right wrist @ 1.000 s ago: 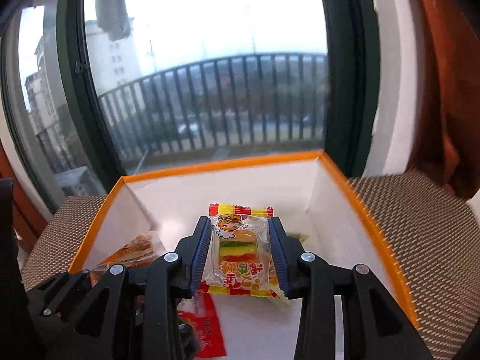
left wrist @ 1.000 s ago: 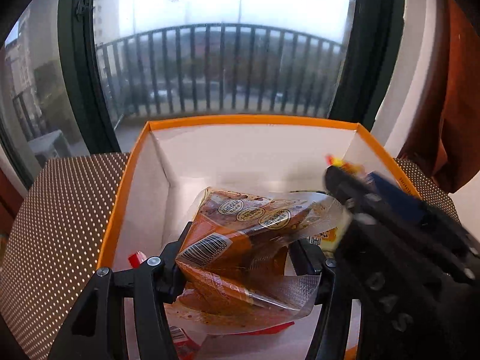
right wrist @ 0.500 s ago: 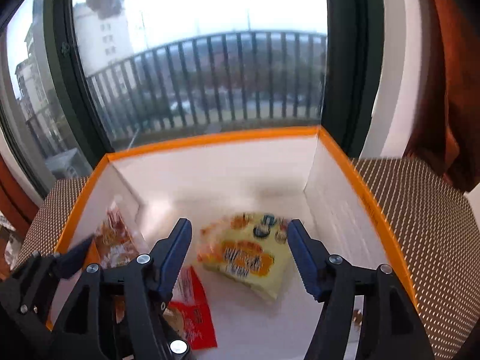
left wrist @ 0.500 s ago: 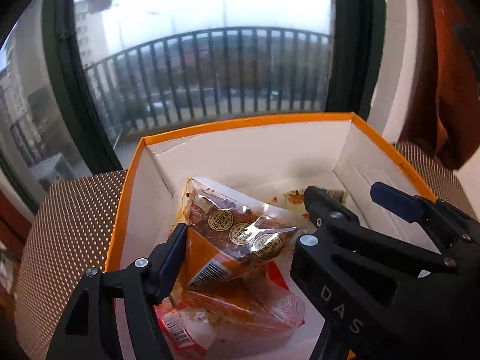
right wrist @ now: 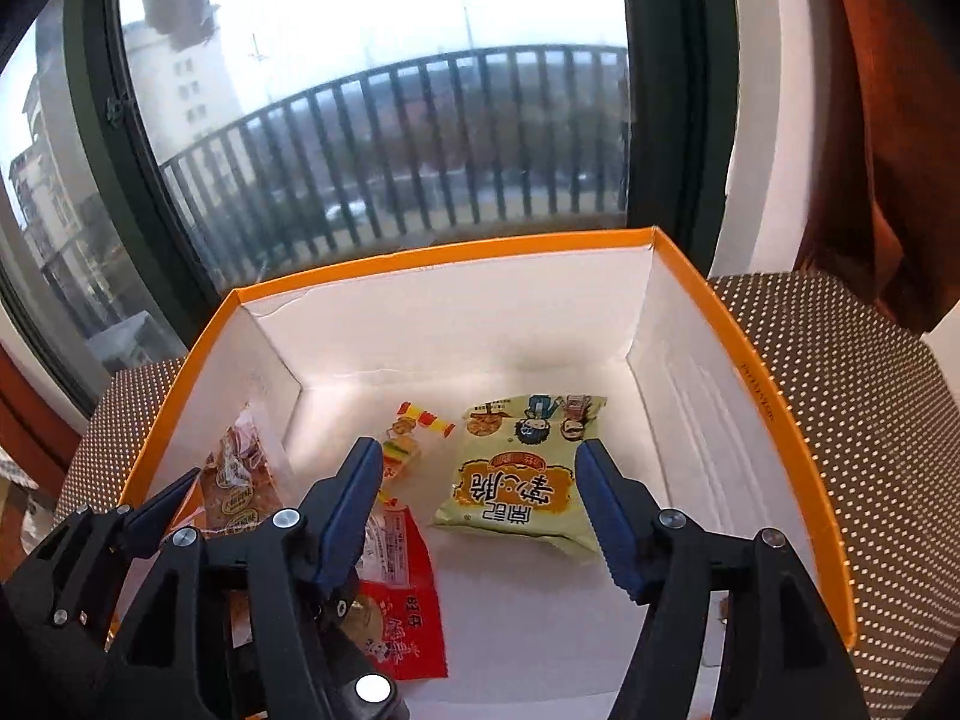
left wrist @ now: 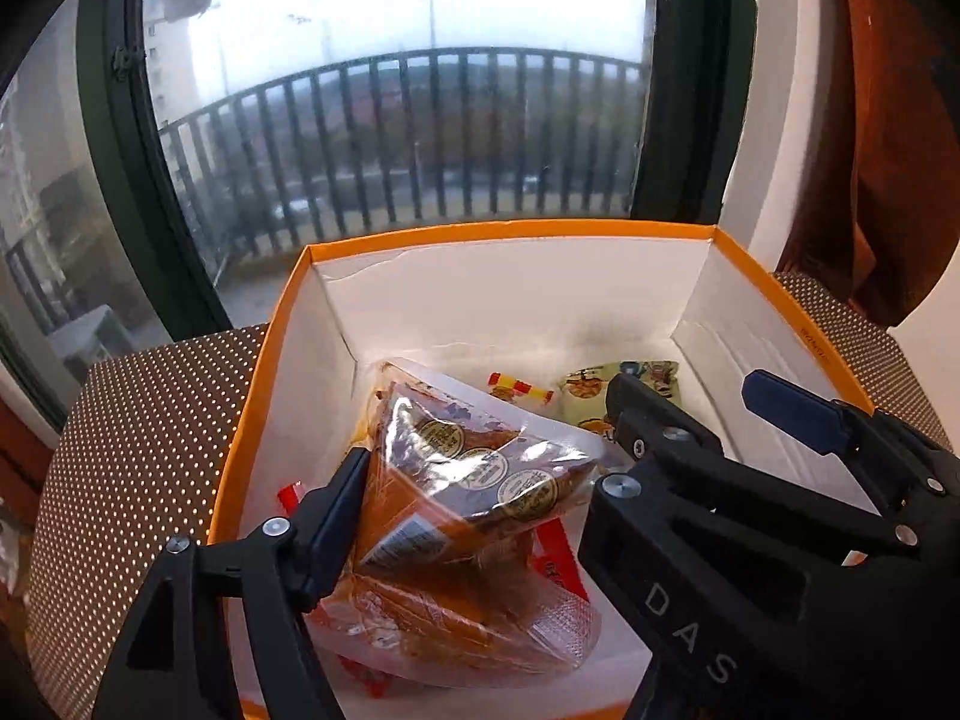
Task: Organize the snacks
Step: 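Withdraw both tools from the box back toward the snack pile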
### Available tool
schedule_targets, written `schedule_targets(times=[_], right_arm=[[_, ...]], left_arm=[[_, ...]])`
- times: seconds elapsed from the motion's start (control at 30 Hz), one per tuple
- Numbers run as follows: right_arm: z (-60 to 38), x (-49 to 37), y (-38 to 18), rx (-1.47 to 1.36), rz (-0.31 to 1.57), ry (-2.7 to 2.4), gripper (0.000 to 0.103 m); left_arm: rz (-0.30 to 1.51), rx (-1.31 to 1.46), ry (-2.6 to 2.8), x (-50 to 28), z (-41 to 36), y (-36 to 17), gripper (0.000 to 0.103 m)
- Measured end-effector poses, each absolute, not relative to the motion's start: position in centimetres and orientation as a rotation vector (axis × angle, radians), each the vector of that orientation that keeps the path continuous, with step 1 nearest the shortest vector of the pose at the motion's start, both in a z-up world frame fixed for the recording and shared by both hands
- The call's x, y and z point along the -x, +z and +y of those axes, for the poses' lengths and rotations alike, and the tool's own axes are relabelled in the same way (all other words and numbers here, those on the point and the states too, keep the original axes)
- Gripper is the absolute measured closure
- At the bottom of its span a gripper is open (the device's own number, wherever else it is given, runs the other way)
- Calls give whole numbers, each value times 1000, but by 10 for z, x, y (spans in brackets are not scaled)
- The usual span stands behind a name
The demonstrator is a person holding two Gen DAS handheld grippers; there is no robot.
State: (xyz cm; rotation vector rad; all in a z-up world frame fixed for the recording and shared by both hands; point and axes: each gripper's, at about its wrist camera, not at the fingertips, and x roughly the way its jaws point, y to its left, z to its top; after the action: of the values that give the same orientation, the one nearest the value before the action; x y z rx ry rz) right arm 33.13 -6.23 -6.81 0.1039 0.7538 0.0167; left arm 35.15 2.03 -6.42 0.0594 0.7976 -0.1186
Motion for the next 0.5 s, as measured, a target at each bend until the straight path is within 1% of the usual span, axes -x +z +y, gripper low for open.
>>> schedule_targets(times=[0.03, 0.07, 0.1, 0.13, 0.5], right_arm=[[-63, -330, -65, -101, 751, 12, 28], [-63, -326, -63, -102, 746, 10, 26], [-64, -323, -60, -104, 741, 12, 22], [-65, -318, -57, -104, 735, 13, 21], [-69, -269, -27, -86, 673, 10, 19]], left_arm=[[793, -59, -120, -350, 20, -62, 23], [783, -55, -122, -345, 20, -59, 19], [775, -52, -123, -342, 20, -57, 18], [767, -48, -127, -338, 21, -54, 18], [718, -4, -166, -289, 18, -28, 16]])
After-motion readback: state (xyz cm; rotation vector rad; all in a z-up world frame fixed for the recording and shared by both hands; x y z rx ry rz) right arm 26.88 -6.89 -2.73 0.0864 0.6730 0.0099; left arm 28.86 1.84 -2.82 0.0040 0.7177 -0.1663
